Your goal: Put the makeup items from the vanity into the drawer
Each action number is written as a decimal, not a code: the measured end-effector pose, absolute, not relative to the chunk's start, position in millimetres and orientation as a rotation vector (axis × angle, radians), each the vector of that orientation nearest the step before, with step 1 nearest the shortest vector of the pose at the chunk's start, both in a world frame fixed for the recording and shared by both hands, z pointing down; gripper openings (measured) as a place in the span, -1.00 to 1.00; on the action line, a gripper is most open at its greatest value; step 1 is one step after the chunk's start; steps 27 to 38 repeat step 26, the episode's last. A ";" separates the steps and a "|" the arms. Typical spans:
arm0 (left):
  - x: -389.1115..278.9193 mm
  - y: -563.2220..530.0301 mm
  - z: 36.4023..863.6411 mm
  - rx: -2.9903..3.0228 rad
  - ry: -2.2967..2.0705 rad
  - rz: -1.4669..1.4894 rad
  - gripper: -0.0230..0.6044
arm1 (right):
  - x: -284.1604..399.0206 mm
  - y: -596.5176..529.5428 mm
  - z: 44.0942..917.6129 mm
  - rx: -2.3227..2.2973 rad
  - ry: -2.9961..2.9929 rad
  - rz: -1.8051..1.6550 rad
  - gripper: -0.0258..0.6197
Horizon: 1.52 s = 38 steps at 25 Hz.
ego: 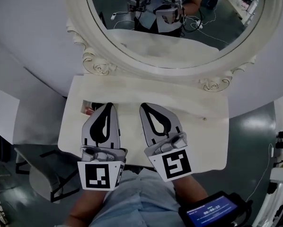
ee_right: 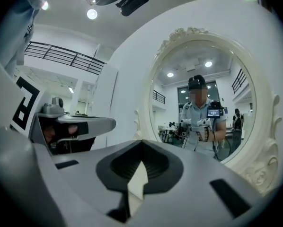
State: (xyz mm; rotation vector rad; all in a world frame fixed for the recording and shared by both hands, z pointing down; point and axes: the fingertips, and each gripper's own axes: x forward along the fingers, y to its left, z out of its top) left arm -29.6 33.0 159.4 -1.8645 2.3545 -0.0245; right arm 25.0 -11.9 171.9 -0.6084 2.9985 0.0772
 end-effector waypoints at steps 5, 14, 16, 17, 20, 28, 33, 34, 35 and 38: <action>-15.1 32.1 150.5 -1.854 2.326 -0.023 -0.93 | 38.6 -10.9 164.2 -0.605 2.974 0.092 -0.92; -9.8 30.5 147.8 -1.839 2.344 -0.025 -0.93 | 42.4 -13.4 159.7 -0.583 2.956 0.092 -0.92; -10.8 29.4 147.0 -1.828 2.328 -0.039 -0.93 | 41.7 -14.6 160.1 -0.580 2.953 0.092 -0.92; -11.3 28.7 147.4 -1.827 2.328 -0.041 -0.93 | 41.2 -15.3 160.5 -0.579 2.953 0.092 -0.92; -12.0 26.6 148.7 -1.828 2.332 -0.042 -0.93 | 40.3 -17.2 162.1 -0.578 2.956 0.088 -0.92; -12.8 21.4 149.7 -1.824 2.333 -0.047 -0.93 | 39.8 -23.1 163.0 -0.579 2.950 0.085 -0.92; -12.8 21.4 149.7 -1.824 2.333 -0.047 -0.93 | 39.8 -23.1 163.0 -0.579 2.950 0.085 -0.92; -12.8 21.4 149.7 -1.824 2.333 -0.047 -0.93 | 39.8 -23.1 163.0 -0.579 2.950 0.085 -0.92; -12.8 21.4 149.7 -1.824 2.333 -0.047 -0.93 | 39.8 -23.1 163.0 -0.579 2.950 0.085 -0.92; -12.8 21.4 149.7 -1.824 2.333 -0.047 -0.93 | 39.8 -23.1 163.0 -0.579 2.950 0.085 -0.92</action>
